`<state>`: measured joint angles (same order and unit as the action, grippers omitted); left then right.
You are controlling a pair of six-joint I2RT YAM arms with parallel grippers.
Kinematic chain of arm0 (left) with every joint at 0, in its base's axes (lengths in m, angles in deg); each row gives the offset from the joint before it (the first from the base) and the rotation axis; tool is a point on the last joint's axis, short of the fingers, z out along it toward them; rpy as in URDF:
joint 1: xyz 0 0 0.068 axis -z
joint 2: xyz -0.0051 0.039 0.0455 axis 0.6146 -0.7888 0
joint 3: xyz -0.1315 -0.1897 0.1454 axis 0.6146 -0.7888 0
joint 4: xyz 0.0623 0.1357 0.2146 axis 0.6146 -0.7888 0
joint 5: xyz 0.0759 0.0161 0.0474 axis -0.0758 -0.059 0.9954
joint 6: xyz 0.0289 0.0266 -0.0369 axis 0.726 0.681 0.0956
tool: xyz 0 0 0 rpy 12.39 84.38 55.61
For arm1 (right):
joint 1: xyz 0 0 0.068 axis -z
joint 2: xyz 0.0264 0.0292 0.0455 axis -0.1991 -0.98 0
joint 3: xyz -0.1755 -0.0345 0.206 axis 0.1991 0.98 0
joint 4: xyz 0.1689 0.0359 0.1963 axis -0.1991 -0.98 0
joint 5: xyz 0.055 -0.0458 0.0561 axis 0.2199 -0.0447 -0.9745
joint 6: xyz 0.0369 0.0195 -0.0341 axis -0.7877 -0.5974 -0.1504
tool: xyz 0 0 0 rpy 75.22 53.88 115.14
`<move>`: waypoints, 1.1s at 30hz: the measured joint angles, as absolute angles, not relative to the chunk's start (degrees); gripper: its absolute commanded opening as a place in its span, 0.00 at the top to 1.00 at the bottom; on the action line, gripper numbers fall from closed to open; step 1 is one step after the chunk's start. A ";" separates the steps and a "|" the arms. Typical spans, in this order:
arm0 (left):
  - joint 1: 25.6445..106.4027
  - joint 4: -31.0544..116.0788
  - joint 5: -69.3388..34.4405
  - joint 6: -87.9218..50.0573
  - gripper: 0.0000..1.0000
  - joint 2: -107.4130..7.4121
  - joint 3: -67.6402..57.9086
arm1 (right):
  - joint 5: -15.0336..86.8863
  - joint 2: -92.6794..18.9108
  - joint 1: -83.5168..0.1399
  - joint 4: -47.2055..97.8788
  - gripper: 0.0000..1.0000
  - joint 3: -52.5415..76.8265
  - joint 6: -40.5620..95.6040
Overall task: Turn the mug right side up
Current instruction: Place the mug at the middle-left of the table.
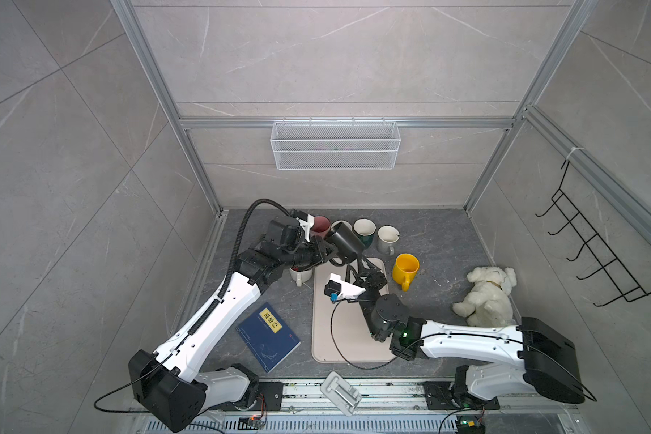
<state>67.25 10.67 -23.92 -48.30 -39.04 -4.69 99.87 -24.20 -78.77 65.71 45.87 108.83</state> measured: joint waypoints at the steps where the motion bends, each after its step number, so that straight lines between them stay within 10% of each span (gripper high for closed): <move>1: 66.15 10.08 -22.56 -47.93 1.00 -39.15 -4.69 | 100.24 -22.17 -78.75 63.17 0.40 45.78 106.90; 33: 62.66 7.92 16.67 -33.35 1.00 -35.13 -23.12 | 98.49 -7.79 -77.66 18.39 0.32 36.86 63.30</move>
<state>62.66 7.92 16.67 -33.35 -35.13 -23.12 98.49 -7.79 -77.66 18.39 36.86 63.30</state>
